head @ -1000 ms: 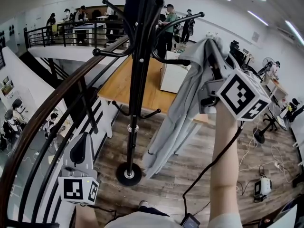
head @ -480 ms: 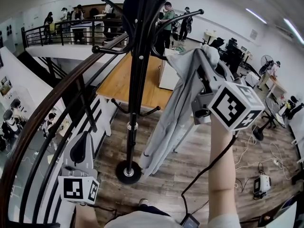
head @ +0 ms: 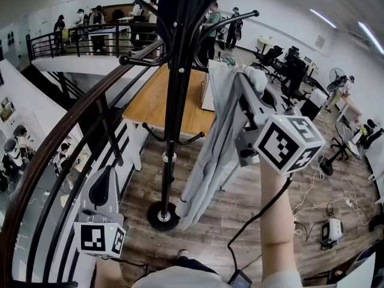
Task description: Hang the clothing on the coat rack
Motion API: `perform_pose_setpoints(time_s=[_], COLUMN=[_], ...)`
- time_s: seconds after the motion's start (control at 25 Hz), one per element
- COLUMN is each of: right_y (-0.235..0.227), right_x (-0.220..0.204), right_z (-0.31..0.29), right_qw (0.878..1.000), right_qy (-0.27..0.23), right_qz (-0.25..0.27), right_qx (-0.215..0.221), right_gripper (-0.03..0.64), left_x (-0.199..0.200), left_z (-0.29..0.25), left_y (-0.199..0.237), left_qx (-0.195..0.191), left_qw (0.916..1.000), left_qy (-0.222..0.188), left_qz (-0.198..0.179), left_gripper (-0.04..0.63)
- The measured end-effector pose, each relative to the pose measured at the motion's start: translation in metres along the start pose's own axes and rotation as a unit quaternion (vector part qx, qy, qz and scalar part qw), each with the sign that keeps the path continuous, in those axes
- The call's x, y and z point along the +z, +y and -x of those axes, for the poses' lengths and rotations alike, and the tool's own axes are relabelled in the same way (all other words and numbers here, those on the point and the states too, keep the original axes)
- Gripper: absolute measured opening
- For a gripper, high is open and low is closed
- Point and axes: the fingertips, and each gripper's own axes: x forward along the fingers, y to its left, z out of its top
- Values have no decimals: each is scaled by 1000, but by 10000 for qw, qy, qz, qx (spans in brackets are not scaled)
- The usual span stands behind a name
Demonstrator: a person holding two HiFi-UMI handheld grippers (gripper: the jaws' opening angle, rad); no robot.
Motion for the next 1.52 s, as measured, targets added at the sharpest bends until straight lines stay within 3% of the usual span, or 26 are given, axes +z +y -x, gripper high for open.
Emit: perform_pose_setpoints(time_s=[0.2,0.52,1.12,1.52], right_y=[6,14,11,12], right_x=[8,-30,-86,-89], right_z=[0,4,19,43], right_qw=[9999,9994,9936,9908], right_qy=[91,274,813,735], right_qz=[-53,-168,-343,-215], right_qx=[18,-94,-708,-1118], right_gripper=[9,9,11,62], left_x=[18,1,-5,-2], left_z=[3,17,40,57], left_y=[-1,7,20,21], left_qx=[-31,-46,-189,-326], left_qw=[10000,10000,9997,9994], left_qy=[19,49,146,108], left_qz=[-3,-4,32,52], left_gripper=[9,9,9,9])
